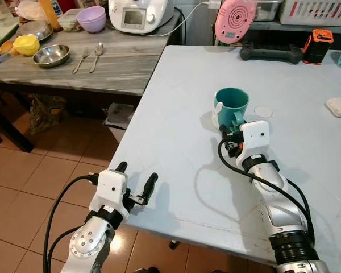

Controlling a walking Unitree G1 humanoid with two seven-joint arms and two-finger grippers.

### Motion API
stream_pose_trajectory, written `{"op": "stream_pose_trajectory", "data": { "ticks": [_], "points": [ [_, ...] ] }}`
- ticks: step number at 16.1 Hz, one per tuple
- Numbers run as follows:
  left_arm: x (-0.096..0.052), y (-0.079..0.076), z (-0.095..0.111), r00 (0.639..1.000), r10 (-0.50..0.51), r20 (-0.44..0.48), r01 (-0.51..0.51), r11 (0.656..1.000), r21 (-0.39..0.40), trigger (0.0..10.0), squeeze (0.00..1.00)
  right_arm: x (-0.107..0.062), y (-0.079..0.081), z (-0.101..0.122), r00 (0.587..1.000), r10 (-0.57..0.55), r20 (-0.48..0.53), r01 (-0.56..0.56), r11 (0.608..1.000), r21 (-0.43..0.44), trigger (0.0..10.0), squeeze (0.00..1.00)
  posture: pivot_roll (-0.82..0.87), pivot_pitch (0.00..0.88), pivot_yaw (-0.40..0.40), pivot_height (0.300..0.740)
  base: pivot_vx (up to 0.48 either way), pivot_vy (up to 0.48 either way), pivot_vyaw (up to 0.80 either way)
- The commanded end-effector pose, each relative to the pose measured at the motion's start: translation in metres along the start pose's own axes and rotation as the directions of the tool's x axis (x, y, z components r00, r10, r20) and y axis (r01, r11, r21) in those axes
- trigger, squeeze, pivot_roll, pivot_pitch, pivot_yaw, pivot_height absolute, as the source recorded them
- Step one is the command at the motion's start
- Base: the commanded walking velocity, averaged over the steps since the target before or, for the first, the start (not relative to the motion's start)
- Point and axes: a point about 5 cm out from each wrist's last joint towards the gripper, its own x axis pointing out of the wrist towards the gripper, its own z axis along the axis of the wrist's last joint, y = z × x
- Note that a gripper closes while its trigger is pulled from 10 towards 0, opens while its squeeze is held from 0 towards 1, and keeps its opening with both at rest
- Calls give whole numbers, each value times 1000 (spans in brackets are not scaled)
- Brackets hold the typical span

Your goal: Setting the table

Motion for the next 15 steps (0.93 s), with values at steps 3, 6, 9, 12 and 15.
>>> {"op": "stream_pose_trajectory", "data": {
  "ticks": [3,6,9,12,15],
  "points": [
    [-3,1,3,1000,7,-3,-7,1000,17,10000,0,2,-2,8,999,-14,38,14,1000,-13,1294,0,-152,138,94,740,0,0,0],
    [-2,1,2,1000,10,-4,-10,1000,16,10000,0,3,-2,11,998,-23,51,25,999,-29,5961,0,-151,135,92,740,0,0,0],
    [-2,2,0,1000,11,-9,-11,1000,15,10000,0,4,-3,13,998,-30,61,32,999,-36,10000,0,-152,134,93,740,0,0,0],
    [-2,4,-3,1000,10,-16,-10,1000,15,10000,0,5,-2,13,997,-29,65,31,999,-38,78,0,-151,134,92,740,0,0,0],
    [-2,4,-4,1000,11,-17,-10,1000,17,10000,0,5,-2,13,997,-31,65,33,999,-37,0,0,-150,133,91,740,0,0,0]
  ]
}}
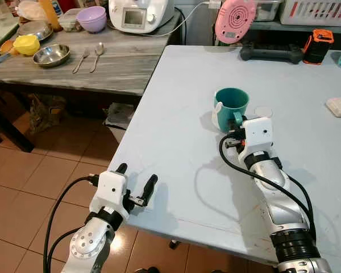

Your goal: Setting the table

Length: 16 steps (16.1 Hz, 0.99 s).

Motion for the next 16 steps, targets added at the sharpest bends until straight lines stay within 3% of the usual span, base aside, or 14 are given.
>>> {"op": "stream_pose_trajectory", "data": {
  "ticks": [1,9,11,16],
  "points": [
    [-1,3,0,1000,9,-6,-9,1000,19,10000,0,3,1,5,1000,-3,21,3,1000,4,0,0,-150,132,91,740,0,0,0],
    [-1,1,10,999,11,35,-12,1000,13,10000,0,1,0,6,1000,-7,21,7,1000,15,0,0,-152,134,84,740,0,0,0],
    [2,3,13,997,-30,69,34,997,-65,10000,0,0,8,6,1000,22,22,-22,999,25,0,0,-153,130,76,740,0,0,0],
    [1,-8,14,989,-125,83,136,980,-142,10000,0,4,3,6,1000,21,20,-21,1000,18,0,0,-162,119,64,740,0,0,0]
  ]
}}
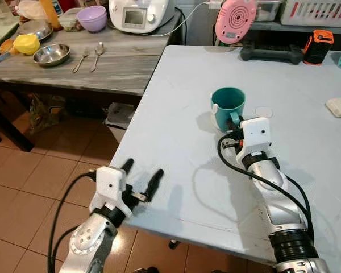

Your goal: Setting the table

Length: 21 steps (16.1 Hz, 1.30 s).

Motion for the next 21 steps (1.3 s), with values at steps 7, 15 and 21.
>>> {"op": "stream_pose_trajectory", "data": {
  "ticks": [7,15,21],
  "points": [
    [-3,-17,0,975,-219,-44,210,966,-152,10000,0,8,3,11,999,34,38,-34,999,12,0,0,-174,118,55,740,0,0,0],
    [2,29,14,983,182,27,-180,982,-59,10000,0,8,20,40,988,95,120,-108,989,103,0,0,-173,115,48,740,0,0,0],
    [-9,72,24,891,452,47,-454,888,65,10000,0,-5,21,41,989,83,121,-99,986,131,10000,0,-147,103,50,740,0,0,0]
  ]
}}
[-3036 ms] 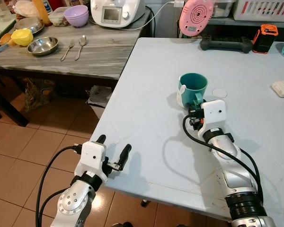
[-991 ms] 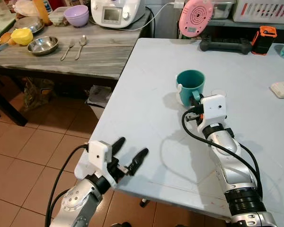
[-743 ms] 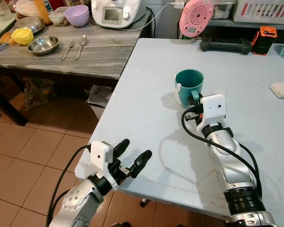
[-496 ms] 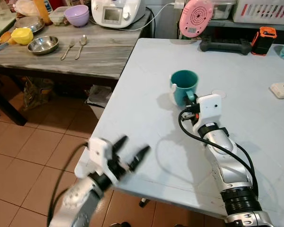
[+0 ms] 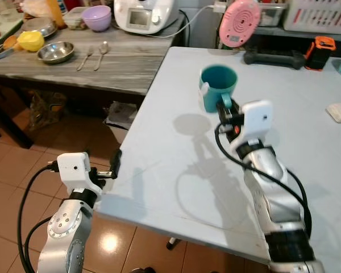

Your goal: Setting the table

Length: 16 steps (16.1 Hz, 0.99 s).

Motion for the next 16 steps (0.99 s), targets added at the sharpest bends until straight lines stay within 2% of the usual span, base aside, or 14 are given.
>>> {"op": "stream_pose_trajectory", "data": {
  "ticks": [1,8,13,16],
  "points": [
    [-2,9,-1,998,58,-4,-58,997,41,10000,0,-5,3,0,1000,6,-8,-6,1000,-2,10000,0,-147,101,49,740,0,0,0],
    [-7,2,-9,997,62,-38,-61,997,45,10000,0,-22,-6,-11,998,-32,-61,32,999,-15,10000,0,-153,94,47,740,0,0,0],
    [-7,2,-9,997,55,-51,-53,997,52,10000,0,-25,-5,-13,996,-42,-75,41,999,-14,10000,0,-154,105,57,740,0,0,0],
    [-8,0,-9,997,52,-57,-49,997,57,10000,0,-26,-4,-15,996,-41,-81,40,999,-13,10000,0,-154,106,59,740,-265,0,0]
  ]
}}
